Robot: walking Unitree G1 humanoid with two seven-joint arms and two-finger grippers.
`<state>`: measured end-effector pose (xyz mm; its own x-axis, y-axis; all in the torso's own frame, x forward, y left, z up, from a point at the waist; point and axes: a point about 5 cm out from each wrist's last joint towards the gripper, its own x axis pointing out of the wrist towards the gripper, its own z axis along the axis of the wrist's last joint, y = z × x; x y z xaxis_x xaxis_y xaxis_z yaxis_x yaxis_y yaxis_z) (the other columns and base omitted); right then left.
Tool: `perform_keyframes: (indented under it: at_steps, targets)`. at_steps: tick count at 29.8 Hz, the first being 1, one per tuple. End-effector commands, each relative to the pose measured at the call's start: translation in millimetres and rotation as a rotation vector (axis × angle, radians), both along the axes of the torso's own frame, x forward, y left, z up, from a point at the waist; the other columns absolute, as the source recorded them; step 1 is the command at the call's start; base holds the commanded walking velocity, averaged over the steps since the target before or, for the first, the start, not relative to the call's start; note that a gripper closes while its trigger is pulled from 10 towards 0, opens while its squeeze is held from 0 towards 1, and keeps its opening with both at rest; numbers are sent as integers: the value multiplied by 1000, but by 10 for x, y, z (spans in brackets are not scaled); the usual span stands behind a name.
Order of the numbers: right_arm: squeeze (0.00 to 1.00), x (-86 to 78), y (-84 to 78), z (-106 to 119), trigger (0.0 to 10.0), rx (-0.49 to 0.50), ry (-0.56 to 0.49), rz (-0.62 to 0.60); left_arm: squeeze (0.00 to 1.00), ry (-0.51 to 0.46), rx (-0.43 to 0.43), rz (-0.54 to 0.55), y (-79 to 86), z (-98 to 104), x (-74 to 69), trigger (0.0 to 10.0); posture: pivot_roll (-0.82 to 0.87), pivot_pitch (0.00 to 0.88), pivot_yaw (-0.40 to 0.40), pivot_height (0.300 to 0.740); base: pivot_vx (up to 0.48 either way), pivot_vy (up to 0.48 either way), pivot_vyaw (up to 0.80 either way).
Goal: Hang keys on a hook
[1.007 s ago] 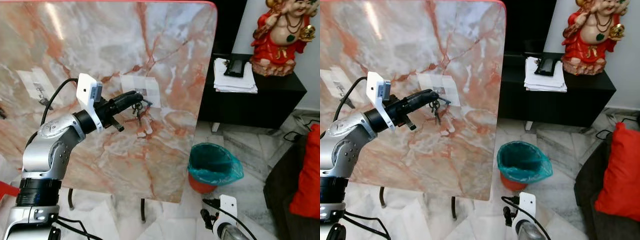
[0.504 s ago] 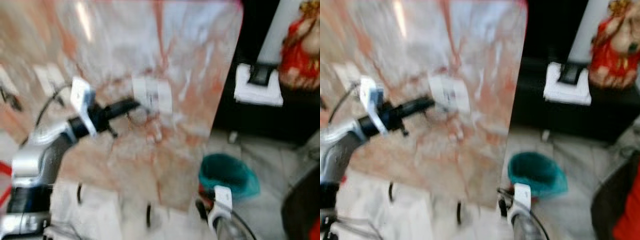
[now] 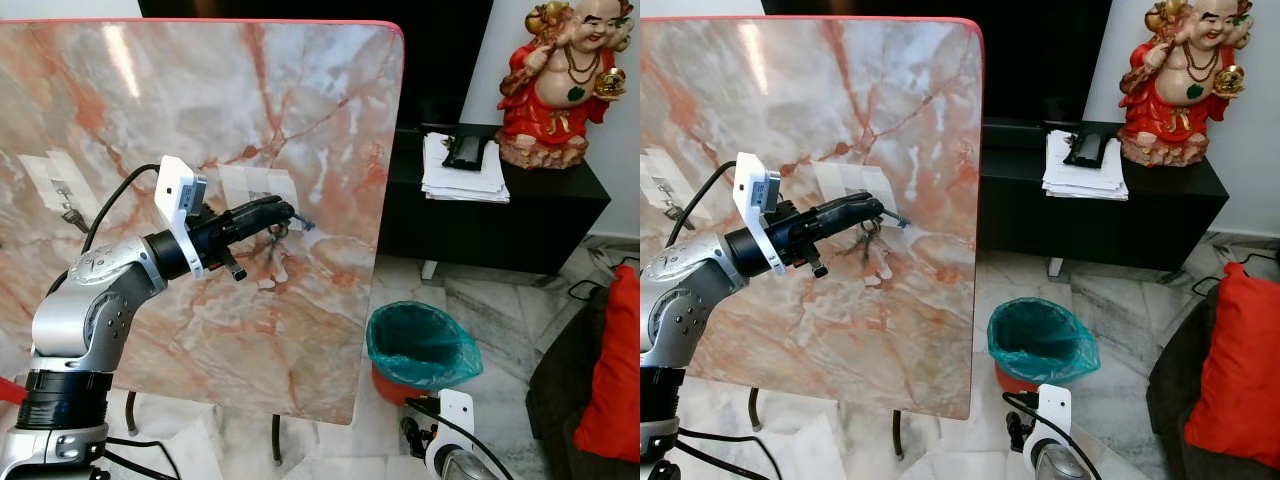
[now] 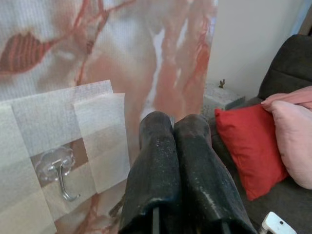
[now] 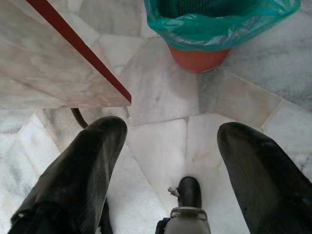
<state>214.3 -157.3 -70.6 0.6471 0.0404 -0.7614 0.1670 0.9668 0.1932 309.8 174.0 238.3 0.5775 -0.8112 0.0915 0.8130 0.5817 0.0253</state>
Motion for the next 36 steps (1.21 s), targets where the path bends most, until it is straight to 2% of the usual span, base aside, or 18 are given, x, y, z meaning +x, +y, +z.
perform_keyframes:
  at_steps: [1, 18, 36]
  targets:
    - [0, 8, 20, 3, 10000, 0, 0, -2, 0, -21, 14, 7, 22, 77, 16, 10000, -9, 7, 16, 740, 0, 0, 0]
    - [0, 3, 8, 0, 10000, -4, 1, -5, 0, -13, 38, 119, 168, 13, 101, 10000, -8, 0, 11, 740, 0, 0, 0]
    - [0, 4, 28, 1, 10000, -11, -4, -9, 0, -60, 30, 236, 315, 70, 200, 10000, -2, 4, 33, 740, 0, 0, 0]
